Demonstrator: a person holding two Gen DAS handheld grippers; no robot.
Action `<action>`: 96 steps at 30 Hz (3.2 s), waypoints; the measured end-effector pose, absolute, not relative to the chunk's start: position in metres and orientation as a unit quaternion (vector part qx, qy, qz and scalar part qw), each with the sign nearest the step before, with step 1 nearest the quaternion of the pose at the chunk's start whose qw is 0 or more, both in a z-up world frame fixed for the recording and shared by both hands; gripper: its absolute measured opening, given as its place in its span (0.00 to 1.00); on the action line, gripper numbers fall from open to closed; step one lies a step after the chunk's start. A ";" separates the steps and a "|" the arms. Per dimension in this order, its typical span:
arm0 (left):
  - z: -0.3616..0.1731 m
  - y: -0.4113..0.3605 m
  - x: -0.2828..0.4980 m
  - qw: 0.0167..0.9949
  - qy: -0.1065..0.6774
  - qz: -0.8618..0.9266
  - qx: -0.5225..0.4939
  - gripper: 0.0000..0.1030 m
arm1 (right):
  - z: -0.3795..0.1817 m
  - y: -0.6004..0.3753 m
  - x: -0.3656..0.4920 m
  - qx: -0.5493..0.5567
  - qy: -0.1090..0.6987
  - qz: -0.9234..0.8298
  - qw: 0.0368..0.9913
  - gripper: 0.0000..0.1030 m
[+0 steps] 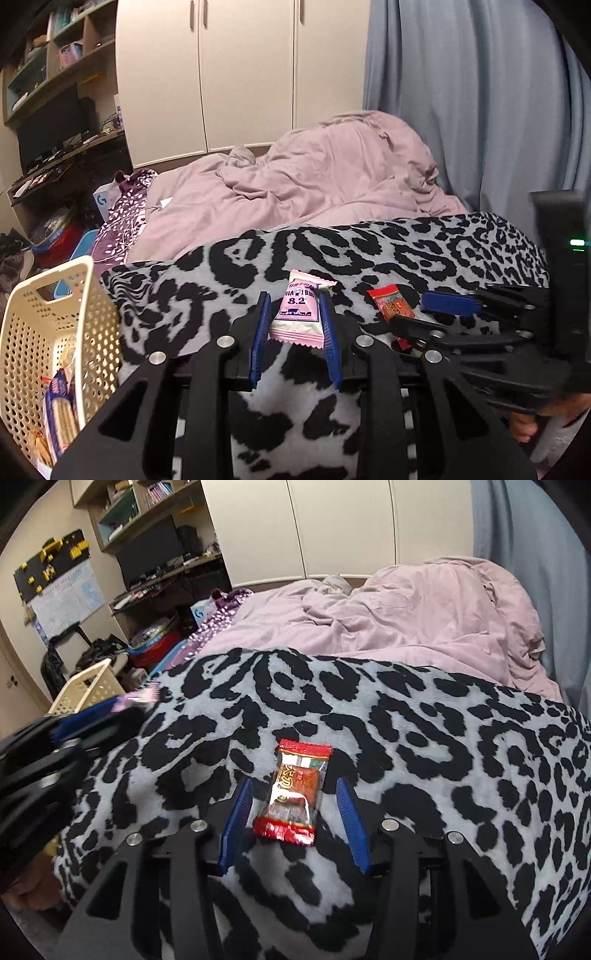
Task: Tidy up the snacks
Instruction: 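Carry the pink candy to the basket with the left gripper while the right gripper carries the red packet, then open both grippers over the basket to drop the candies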
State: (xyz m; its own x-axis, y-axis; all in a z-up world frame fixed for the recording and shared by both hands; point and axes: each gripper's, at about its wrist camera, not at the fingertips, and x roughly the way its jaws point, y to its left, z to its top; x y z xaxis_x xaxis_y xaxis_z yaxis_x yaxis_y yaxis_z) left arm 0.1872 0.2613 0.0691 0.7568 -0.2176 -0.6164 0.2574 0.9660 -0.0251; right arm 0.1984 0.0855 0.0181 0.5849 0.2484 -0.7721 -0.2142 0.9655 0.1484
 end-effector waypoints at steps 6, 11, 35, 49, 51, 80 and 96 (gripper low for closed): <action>0.074 0.281 0.171 0.942 0.310 -0.124 0.013 0.27 | 0.015 0.099 0.200 -0.009 0.434 0.107 0.895 0.42; 0.077 0.294 0.160 0.946 0.301 -0.119 -0.003 0.27 | 0.017 0.102 0.197 -0.012 0.432 0.104 0.896 0.29; 0.105 0.393 0.110 0.965 0.256 -0.012 -0.058 0.27 | 0.070 0.132 0.152 -0.002 0.367 0.171 0.914 0.28; 0.089 0.473 0.078 0.957 0.267 0.073 -0.088 0.28 | 0.083 0.194 0.135 -0.015 0.361 0.247 0.899 0.28; 0.086 0.483 0.075 0.953 0.273 0.081 -0.098 0.40 | 0.084 0.203 0.133 -0.017 0.361 0.259 0.896 0.28; 0.070 0.534 -0.007 0.946 0.232 0.158 -0.165 0.77 | 0.063 0.348 0.125 -0.061 0.397 0.367 0.839 0.28; 0.057 0.542 -0.026 0.940 0.231 0.171 -0.182 0.77 | 0.052 0.361 0.137 -0.035 0.410 0.365 0.835 0.29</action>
